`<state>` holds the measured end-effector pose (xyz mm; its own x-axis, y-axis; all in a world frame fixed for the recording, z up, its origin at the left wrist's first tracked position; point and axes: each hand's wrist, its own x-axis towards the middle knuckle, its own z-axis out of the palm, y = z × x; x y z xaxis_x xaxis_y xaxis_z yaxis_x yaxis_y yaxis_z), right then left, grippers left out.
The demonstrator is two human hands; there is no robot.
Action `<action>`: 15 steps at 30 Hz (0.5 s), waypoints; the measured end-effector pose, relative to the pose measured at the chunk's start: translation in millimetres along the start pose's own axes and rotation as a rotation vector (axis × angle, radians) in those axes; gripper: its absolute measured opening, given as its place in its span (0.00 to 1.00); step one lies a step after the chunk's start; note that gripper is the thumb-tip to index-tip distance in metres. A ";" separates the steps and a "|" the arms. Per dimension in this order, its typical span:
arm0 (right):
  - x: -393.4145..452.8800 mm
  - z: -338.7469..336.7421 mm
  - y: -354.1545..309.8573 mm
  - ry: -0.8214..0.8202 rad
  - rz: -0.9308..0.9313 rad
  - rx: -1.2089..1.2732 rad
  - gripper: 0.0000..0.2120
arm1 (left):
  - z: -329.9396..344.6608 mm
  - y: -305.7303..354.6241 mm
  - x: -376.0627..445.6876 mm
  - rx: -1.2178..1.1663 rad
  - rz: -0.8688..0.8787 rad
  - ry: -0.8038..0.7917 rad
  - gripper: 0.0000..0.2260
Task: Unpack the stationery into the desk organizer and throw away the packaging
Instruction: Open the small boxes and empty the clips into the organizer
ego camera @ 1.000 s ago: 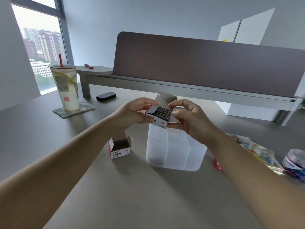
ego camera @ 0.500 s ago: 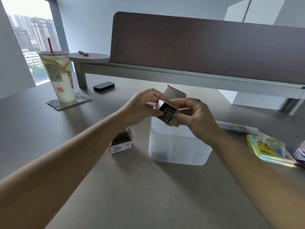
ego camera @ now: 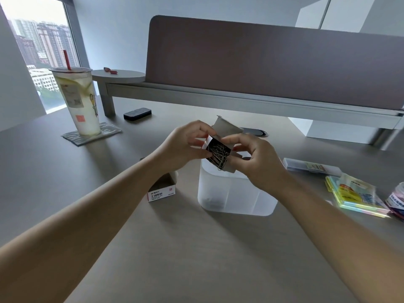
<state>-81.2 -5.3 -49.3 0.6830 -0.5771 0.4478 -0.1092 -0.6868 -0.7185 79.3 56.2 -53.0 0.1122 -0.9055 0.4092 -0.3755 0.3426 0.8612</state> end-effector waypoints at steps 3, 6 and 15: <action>-0.6 0.9 0.9 0.024 -0.010 -0.007 0.10 | -2.0 -2.4 -2.4 0.007 -0.005 0.016 0.20; -1.8 1.3 0.8 0.044 -0.019 -0.044 0.12 | -2.9 -6.6 -3.9 0.034 -0.014 0.036 0.20; -3.1 2.5 -0.6 0.073 -0.044 -0.133 0.14 | 0.8 -12.2 -4.0 0.029 0.011 0.079 0.21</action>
<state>-81.4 -1.9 -51.6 0.6355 -0.5720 0.5185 -0.1783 -0.7622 -0.6223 82.7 55.4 -65.4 0.1795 -0.8790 0.4418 -0.4034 0.3439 0.8480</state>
